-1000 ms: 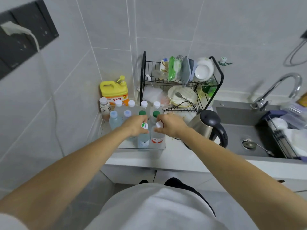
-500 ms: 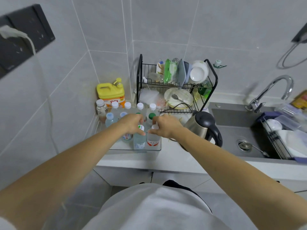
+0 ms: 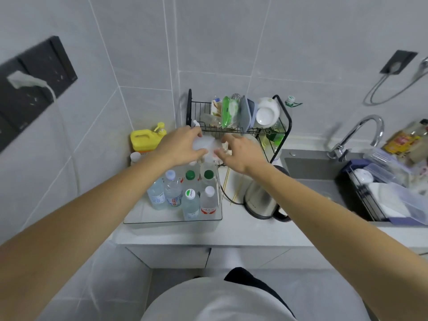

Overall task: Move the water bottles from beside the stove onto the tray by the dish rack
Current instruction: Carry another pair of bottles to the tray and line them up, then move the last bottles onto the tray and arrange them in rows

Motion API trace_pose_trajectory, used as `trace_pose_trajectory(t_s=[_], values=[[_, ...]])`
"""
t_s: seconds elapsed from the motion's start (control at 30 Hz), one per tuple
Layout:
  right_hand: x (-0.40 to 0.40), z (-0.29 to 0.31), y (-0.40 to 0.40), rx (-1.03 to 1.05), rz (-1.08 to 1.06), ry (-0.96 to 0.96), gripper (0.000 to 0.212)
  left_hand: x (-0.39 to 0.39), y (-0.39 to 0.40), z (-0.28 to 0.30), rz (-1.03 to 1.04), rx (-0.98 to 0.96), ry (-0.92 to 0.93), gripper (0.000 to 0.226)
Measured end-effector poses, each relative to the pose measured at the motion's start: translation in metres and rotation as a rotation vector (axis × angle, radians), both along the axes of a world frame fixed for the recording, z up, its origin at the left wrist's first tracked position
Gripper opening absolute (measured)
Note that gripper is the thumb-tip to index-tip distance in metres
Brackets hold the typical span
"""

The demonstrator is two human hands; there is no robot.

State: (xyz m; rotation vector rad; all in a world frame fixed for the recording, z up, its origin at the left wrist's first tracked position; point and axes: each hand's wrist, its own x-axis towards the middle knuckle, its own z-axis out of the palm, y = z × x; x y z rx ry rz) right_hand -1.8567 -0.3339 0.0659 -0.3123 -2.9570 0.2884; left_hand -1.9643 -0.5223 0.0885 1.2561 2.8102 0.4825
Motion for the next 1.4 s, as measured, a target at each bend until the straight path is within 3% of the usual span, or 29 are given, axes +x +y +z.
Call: trace_pose_trajectory(t_s=[0.33,0.57,1.0,1.4], values=[[0.096,0.047,0.059,0.079,-0.300,0.170,0.058,0.056,0.076,0.060,-0.215,0.063,0.226,0.074],[0.252,0.060,0.125,0.145,-0.541,0.238,0.069,0.175,0.185,0.073,-0.400,0.071,0.282,0.071],[0.673,0.066,0.247,0.229,-1.122,0.164,0.069,0.565,0.423,0.066,-0.922,0.154,0.278,0.072],[1.013,0.023,0.299,0.186,-1.723,0.113,0.075,0.935,0.594,0.032,-1.473,0.224,0.266,0.073]])
